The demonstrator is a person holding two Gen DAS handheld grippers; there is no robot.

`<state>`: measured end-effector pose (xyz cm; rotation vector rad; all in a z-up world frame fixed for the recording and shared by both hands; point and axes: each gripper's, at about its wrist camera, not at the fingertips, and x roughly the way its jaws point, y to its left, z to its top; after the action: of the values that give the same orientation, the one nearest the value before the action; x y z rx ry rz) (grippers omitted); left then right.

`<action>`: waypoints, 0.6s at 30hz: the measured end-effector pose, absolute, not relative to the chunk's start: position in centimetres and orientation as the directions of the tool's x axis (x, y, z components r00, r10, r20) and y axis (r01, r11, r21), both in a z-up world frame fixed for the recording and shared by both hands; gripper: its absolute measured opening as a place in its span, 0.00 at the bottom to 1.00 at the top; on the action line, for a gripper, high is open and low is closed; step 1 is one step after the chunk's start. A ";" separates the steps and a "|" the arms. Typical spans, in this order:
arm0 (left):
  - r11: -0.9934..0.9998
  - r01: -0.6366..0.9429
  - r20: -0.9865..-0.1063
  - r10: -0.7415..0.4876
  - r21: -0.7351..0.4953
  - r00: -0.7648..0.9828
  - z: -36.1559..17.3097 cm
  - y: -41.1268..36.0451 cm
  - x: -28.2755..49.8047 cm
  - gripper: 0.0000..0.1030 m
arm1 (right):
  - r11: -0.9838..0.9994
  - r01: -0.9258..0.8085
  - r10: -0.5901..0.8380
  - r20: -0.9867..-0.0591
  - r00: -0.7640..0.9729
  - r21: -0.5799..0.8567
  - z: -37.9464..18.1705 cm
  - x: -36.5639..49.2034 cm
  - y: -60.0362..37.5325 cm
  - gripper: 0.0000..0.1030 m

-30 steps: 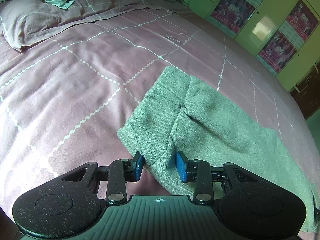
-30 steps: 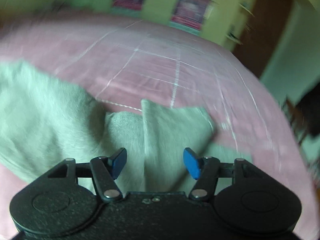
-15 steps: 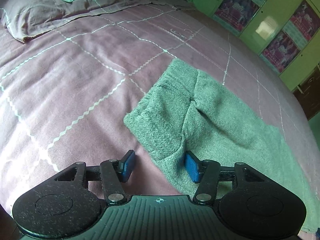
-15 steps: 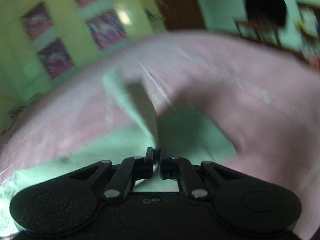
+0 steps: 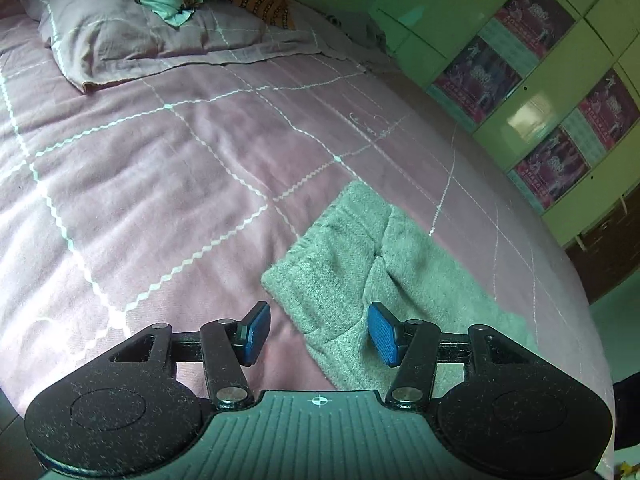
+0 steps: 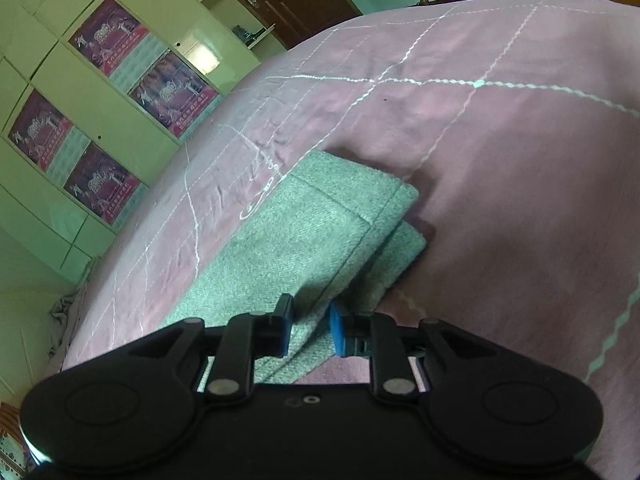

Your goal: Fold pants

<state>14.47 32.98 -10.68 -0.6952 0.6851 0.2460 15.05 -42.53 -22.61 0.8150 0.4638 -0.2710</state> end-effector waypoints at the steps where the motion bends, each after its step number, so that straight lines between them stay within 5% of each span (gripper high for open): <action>1: 0.749 -0.416 -0.642 -0.016 -0.515 0.766 -10.7 32.9 14.4 0.47 | 0.664 0.405 -0.059 -0.496 0.866 0.629 -22.4 15.1 -42.4 0.20; 2: 0.748 -0.400 -0.627 -0.028 -0.530 0.779 -10.7 32.9 14.4 0.28 | 0.669 0.406 -0.063 -0.496 0.866 0.623 -22.4 15.2 -42.2 0.22; 12: 0.748 -0.400 -0.641 -0.042 -0.529 0.767 -11.1 32.7 16.5 0.29 | 0.695 0.395 -0.067 -0.493 0.867 0.600 -22.1 15.7 -41.8 0.31; 18: 0.734 -0.309 -0.495 -0.042 -0.605 0.868 -7.0 34.6 16.9 0.09 | 0.697 0.388 -0.066 -0.485 0.872 0.603 -22.0 15.3 -41.7 0.33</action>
<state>16.88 34.59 -6.98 -0.7395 0.5092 0.1538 15.26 -41.65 -22.00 0.7624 0.4534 -0.2631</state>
